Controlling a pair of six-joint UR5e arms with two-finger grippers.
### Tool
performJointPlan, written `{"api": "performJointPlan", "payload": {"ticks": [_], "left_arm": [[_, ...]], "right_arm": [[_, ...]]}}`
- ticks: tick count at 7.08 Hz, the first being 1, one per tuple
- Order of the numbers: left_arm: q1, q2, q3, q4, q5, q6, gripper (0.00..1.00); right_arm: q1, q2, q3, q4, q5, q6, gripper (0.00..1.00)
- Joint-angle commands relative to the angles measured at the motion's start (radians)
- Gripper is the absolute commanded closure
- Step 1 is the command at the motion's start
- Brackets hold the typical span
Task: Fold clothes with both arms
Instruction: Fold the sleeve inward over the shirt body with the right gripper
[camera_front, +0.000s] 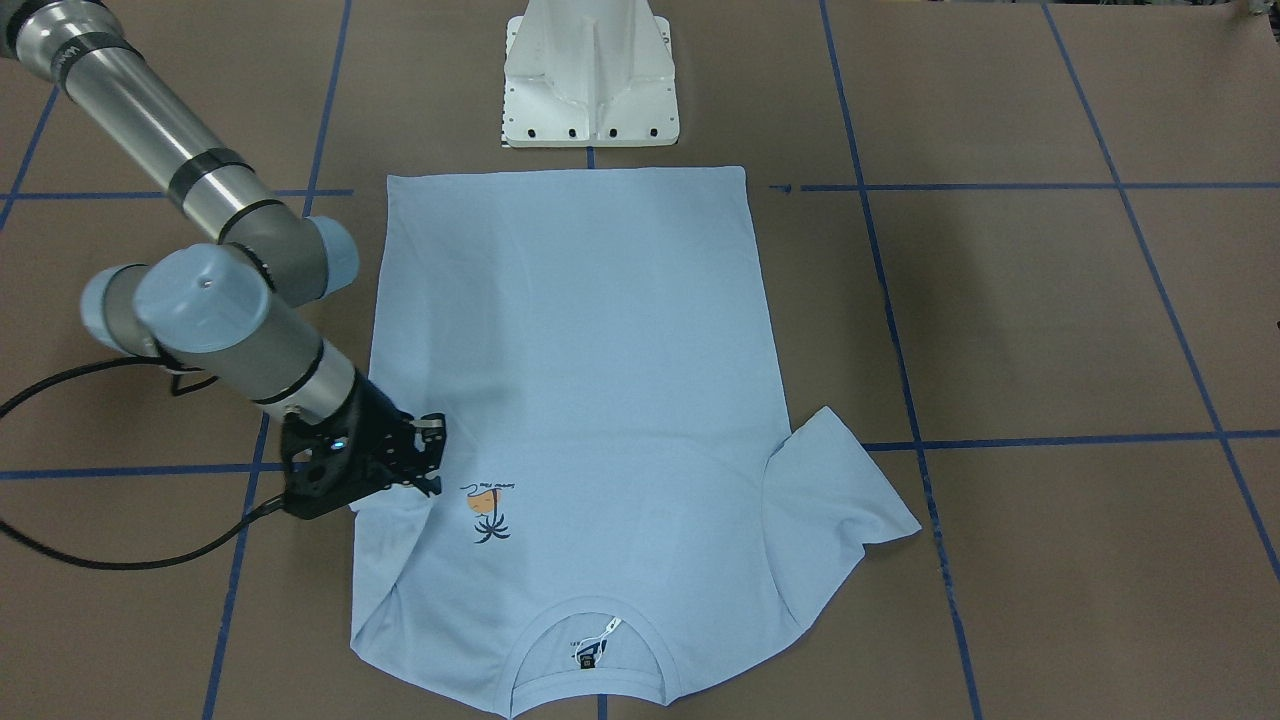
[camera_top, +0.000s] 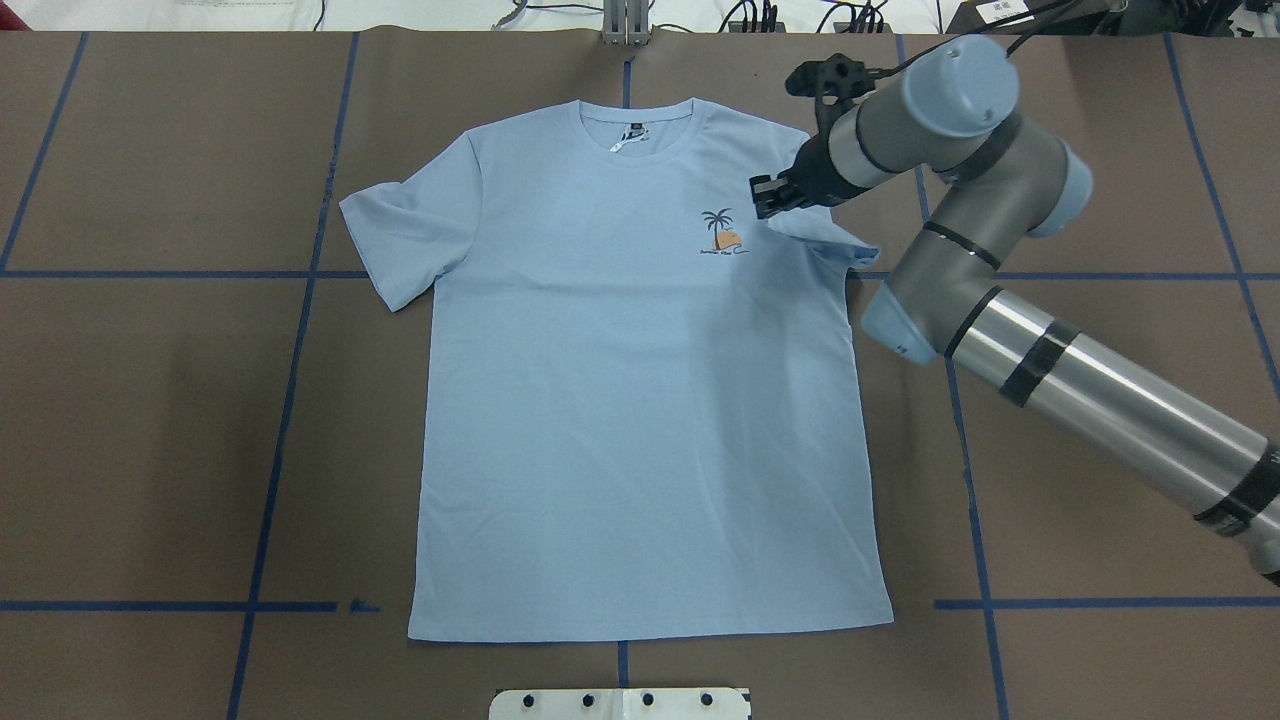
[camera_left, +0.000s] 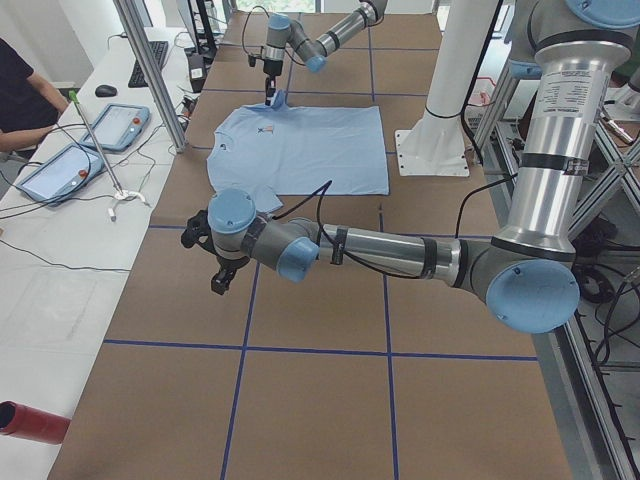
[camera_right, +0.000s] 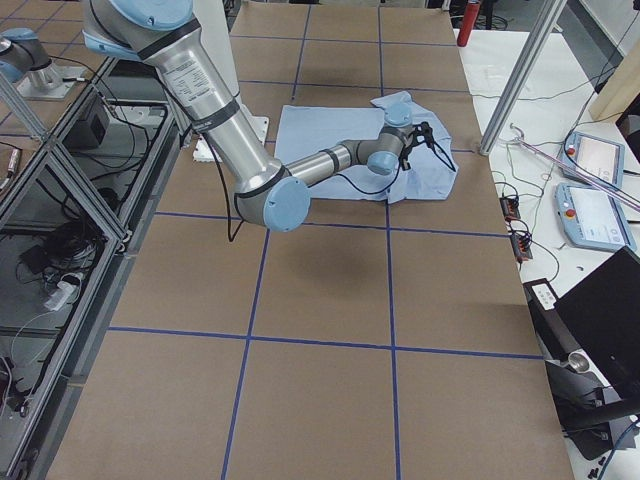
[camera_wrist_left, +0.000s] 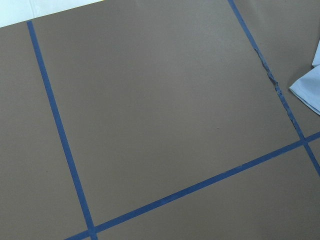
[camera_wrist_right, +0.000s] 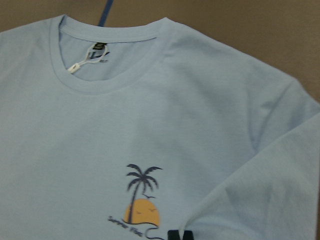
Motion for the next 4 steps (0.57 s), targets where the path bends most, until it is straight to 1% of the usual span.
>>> {"api": "performJointPlan", "payload": {"ticks": [1,2,4], "left_arm": [[-0.001,0.001,-0.004,0.0,-0.001,-0.004,0.0],[-0.001,0.001,-0.007,0.0,-0.001,-0.007,0.0],[0.0,-0.004,-0.006,0.0,-0.001,-0.008,0.0]], "right_arm": [[-0.07,0.19,-0.171,-0.091,-0.19,0.064,1.0],[-0.053,0.189,-0.187,-0.093,-0.207,0.057,0.01],[-0.032,0.187,-0.189,-0.093,-0.204,0.061,0.0]]}}
